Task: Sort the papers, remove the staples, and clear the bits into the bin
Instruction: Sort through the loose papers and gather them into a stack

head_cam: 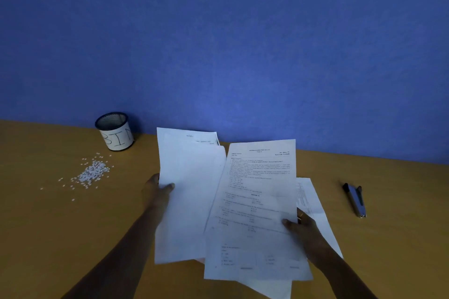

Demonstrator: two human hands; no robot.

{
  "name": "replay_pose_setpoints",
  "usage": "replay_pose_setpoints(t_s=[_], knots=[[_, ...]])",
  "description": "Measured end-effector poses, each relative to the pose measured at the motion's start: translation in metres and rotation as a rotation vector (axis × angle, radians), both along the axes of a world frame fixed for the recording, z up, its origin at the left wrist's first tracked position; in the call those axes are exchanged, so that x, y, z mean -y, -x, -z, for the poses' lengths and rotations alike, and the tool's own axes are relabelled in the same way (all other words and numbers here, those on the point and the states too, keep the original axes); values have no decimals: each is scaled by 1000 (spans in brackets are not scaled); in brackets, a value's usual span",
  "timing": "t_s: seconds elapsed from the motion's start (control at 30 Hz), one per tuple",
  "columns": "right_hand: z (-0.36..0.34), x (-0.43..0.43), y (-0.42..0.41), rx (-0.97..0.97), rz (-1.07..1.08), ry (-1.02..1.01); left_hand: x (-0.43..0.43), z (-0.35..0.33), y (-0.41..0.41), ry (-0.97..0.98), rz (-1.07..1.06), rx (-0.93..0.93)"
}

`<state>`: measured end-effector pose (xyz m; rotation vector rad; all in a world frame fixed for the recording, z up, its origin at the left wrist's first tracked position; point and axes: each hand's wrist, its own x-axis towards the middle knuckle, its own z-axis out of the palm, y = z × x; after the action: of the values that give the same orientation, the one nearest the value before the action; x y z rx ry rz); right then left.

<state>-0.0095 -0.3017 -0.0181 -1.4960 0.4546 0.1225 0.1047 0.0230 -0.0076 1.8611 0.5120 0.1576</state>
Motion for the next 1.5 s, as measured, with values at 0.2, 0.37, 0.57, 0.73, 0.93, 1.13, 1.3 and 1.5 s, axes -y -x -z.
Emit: replay_pose_setpoints(t_s=[0.2, 0.37, 0.57, 0.73, 0.93, 1.13, 1.3, 1.5], knots=[[-10, 20, 4, 10, 52, 34, -38, -29, -8, 161, 30, 130], [-17, 36, 7, 30, 100, 44, -48, -51, -7, 255, -31, 178], [-19, 38, 11, 24, 109, 27, -45, -69, 0, 400, -37, 147], [-17, 44, 18, 38, 131, 33, -45, -71, 3, 436, -40, 133], [-17, 48, 24, 55, 165, 14, -45, -75, 10, 523, -64, 136], [-25, 25, 19, 89, 63, -90, -17, -71, 20, 554, 76, 52], [-42, -5, 11, 126, -11, -134, 17, -68, 38, 601, 225, -83], [-58, -22, 11, 142, -110, -124, 30, -60, 50, 646, 265, -116]])
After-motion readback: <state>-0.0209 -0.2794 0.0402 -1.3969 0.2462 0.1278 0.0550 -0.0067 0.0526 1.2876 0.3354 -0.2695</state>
